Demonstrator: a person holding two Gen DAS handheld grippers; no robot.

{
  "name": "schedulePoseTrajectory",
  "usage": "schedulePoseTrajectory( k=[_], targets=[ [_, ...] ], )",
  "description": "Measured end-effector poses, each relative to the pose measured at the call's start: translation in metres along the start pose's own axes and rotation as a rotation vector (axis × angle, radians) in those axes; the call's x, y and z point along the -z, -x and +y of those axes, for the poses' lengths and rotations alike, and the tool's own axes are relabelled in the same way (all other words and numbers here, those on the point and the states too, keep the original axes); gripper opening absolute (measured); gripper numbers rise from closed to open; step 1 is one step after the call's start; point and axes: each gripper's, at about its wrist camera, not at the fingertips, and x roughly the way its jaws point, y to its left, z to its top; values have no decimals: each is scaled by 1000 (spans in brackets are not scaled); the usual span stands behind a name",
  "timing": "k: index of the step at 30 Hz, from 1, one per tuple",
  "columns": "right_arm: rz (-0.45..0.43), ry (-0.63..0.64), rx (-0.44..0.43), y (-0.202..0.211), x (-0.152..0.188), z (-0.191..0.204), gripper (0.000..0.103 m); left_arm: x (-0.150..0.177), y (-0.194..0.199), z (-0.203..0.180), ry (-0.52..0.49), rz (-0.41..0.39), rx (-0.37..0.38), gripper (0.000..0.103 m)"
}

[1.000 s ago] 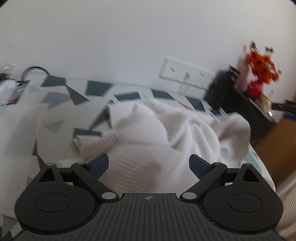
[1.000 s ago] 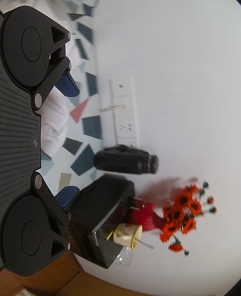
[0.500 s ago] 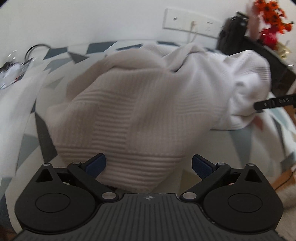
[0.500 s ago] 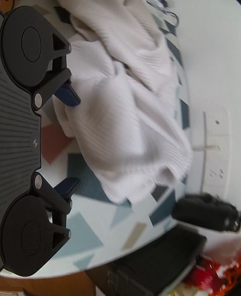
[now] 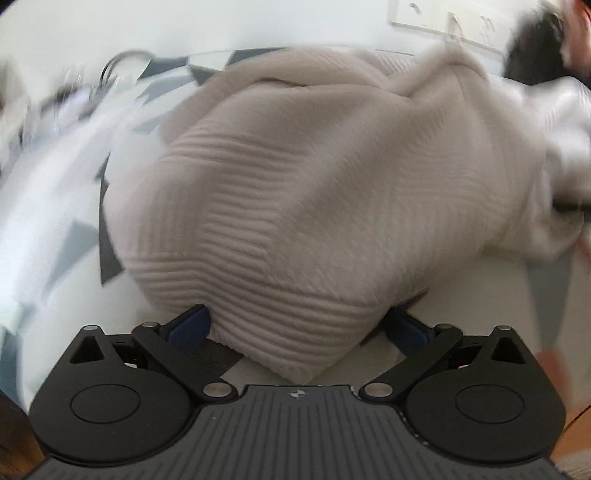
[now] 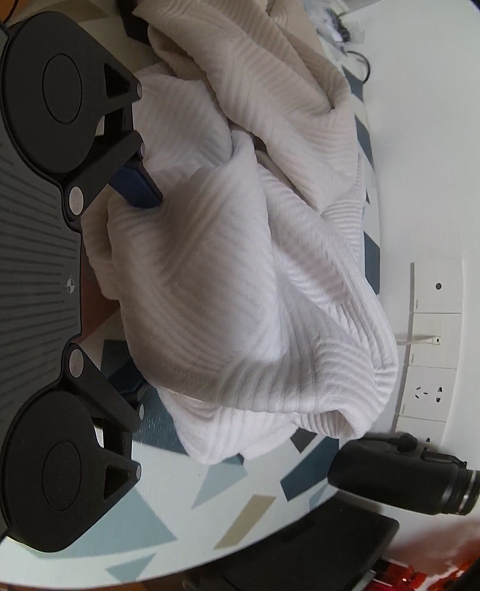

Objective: Fold clothes

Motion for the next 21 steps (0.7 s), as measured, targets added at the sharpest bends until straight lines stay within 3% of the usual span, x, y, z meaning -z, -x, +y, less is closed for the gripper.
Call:
schedulePoseTrajectory(
  k=[4,11,12,13,15,18,21],
  targets=[
    [21,-72,-95,0,-1,-9,40,1,-3,7,26,-1,40,103],
    [-6,-143,-98,14,-4,-25,20,-5,-6,14,-30,32,74,101],
    [-13,-167,-88,16,-3,-28,14,-7,-3,16,-34,26,102,88],
    [-23,-196,-83,20,-1,-32,12,-10,1,20,-38,15,141,61],
    [-43,-253,-77,28,2,-39,9,-16,10,26,-46,-8,219,29],
    [-79,-292,-55,41,7,-41,6,-24,22,35,-51,-52,297,22],
    [-111,-290,-27,57,9,-31,5,-30,33,54,23,-92,374,20]
  ],
)
